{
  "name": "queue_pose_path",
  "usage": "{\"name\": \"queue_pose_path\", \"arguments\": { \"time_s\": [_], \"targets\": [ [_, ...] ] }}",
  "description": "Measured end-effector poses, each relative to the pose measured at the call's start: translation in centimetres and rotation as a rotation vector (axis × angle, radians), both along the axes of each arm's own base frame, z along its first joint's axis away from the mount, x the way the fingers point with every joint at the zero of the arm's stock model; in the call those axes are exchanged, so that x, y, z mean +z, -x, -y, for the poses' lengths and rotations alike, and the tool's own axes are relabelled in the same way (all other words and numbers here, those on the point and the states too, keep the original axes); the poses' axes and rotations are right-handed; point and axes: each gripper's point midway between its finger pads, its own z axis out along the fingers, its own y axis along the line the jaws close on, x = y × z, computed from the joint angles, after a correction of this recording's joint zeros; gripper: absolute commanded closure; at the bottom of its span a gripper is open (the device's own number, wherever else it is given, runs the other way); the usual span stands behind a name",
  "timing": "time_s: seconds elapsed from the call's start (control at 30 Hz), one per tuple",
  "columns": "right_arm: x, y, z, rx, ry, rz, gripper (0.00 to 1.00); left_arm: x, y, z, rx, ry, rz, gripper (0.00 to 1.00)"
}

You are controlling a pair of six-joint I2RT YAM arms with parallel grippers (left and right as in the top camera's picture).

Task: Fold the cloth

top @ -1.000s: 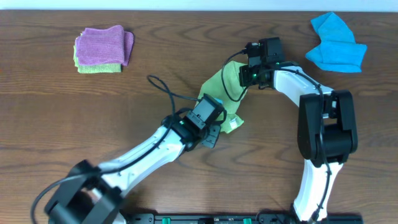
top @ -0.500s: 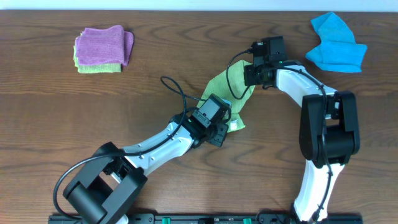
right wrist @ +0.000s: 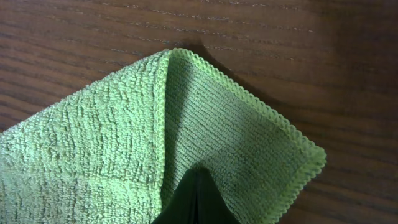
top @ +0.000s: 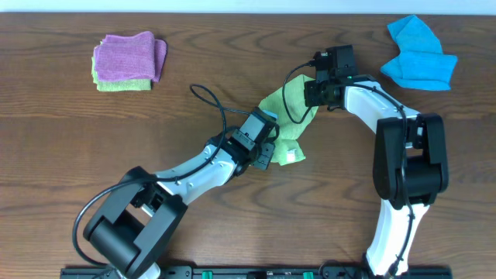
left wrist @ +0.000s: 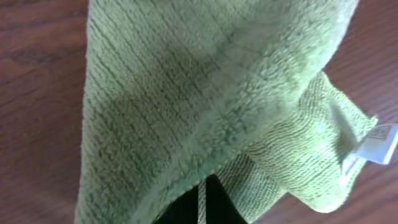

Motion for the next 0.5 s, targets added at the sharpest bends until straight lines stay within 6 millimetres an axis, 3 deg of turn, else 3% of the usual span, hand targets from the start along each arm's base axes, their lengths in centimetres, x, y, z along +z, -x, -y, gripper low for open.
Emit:
{"name": "queue_pose_path", "arguments": {
  "time_s": [0.07,0.13,0.5],
  "targets": [
    [0.00,-0.01,0.00,0.000,0.000,0.000,0.99,-0.12,0.01,0.07,-0.007,-0.002,0.000,0.69],
    [0.00,-0.01,0.00,0.000,0.000,0.000,0.98,-0.11,0.04,0.12,-0.013,-0.001,0.002,0.49],
    [0.00,-0.01,0.02,0.000,0.000,0.000,0.99,0.18,-0.20,0.57,-0.024,0.017,0.015,0.42]
  ]
}}
